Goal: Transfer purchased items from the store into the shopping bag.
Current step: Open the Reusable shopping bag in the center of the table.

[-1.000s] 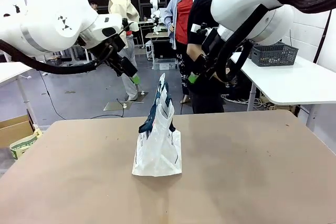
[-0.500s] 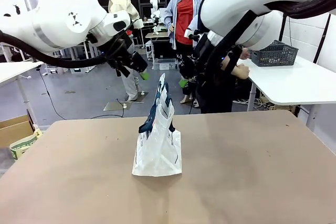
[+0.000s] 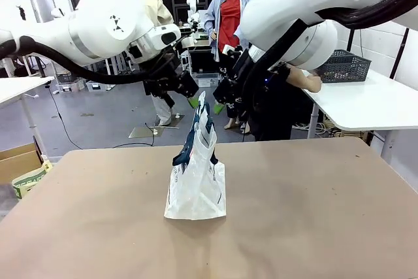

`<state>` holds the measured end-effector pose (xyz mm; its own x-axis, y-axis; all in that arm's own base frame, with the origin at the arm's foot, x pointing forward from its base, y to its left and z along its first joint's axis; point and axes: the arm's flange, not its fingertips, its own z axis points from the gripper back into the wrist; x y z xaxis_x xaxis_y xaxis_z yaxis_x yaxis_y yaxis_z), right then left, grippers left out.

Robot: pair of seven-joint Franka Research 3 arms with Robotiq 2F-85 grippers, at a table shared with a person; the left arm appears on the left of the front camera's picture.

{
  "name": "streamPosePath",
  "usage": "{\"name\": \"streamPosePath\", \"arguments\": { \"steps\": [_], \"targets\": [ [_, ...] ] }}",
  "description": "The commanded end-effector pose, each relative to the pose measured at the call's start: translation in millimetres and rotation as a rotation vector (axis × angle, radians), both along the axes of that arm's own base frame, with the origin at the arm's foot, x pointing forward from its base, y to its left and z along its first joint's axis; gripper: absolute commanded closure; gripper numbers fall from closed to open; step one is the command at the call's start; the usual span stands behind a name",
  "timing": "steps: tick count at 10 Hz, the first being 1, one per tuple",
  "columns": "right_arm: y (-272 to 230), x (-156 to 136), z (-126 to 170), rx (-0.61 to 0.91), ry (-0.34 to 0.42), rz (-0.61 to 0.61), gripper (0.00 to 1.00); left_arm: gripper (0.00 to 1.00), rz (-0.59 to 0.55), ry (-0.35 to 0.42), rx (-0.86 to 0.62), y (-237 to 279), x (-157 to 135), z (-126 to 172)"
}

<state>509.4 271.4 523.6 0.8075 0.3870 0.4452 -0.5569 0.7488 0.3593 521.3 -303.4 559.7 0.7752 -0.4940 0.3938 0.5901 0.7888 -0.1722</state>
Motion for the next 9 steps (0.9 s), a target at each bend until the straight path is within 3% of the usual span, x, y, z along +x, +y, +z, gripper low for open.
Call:
{"name": "streamPosePath", "arguments": {
  "steps": [1,9],
  "targets": [
    [-1,-2,2,0.061,0.000,0.026,0.00,0.00,-0.015,0.038,-0.039,-4,4,7],
    [20,-25,-12,0.039,0.050,0.085,0.00,0.00,-0.043,0.100,-0.048,-6,2,-11]
  ]
}}
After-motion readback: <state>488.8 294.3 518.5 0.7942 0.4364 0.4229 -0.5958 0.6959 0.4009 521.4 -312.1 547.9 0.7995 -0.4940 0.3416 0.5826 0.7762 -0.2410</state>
